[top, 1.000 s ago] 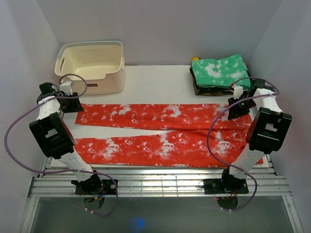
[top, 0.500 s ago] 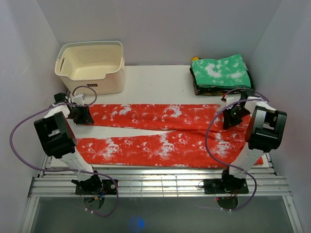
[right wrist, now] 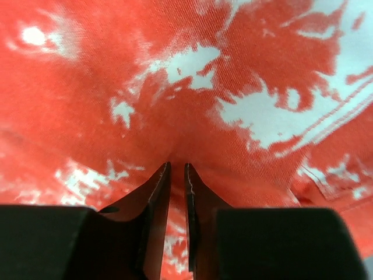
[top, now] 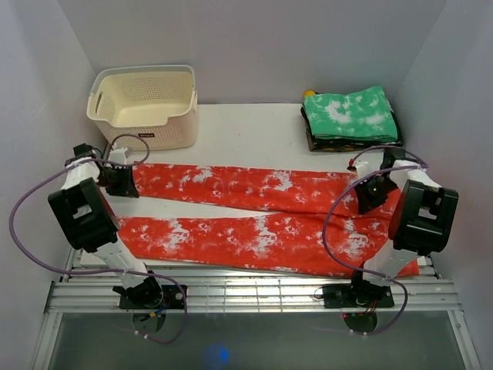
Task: Fold and stack the trousers
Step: Flatten the trousers out
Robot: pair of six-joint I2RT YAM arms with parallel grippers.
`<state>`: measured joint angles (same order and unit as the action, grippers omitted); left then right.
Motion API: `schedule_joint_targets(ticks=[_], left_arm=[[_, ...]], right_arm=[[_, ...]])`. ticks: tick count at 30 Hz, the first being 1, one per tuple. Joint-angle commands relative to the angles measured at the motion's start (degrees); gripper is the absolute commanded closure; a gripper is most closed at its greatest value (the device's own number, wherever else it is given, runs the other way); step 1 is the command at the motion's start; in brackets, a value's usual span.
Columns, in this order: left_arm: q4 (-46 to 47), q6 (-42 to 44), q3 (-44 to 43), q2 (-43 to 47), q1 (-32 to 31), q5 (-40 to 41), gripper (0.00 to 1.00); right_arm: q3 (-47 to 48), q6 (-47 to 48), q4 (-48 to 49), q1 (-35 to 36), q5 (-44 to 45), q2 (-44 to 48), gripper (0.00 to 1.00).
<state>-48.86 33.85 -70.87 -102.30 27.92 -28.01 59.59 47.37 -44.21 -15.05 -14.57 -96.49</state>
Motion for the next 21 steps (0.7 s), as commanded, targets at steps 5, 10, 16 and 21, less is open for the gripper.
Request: schedule_joint_targets(ticks=[5,10,16,21], left_arm=[[1.4,-1.7,-10.4,-0.8,-3.0,-9.0,0.55],[8.9,-6.2,-9.4,-5.8,-5.8,-6.1,0.55],[9.0,-4.1,-3.5,-8.4,-6.2,0.1,0.61],[4.8,1.4,4.5,-2.6,-5.2,3.9,0.71]], right_arm=[[17.6,-0.4,-9.5,0.4,-4.3,-5.0,0.76],[19.6,-2.4,-7.6,2.8,-3.2,-11.3,0.78],[14.1,-2.5,-3.0,6.3,0.0,-13.8,0.82],[4.4,3.0,-0.4,6.6,2.8,-10.9,0.85]])
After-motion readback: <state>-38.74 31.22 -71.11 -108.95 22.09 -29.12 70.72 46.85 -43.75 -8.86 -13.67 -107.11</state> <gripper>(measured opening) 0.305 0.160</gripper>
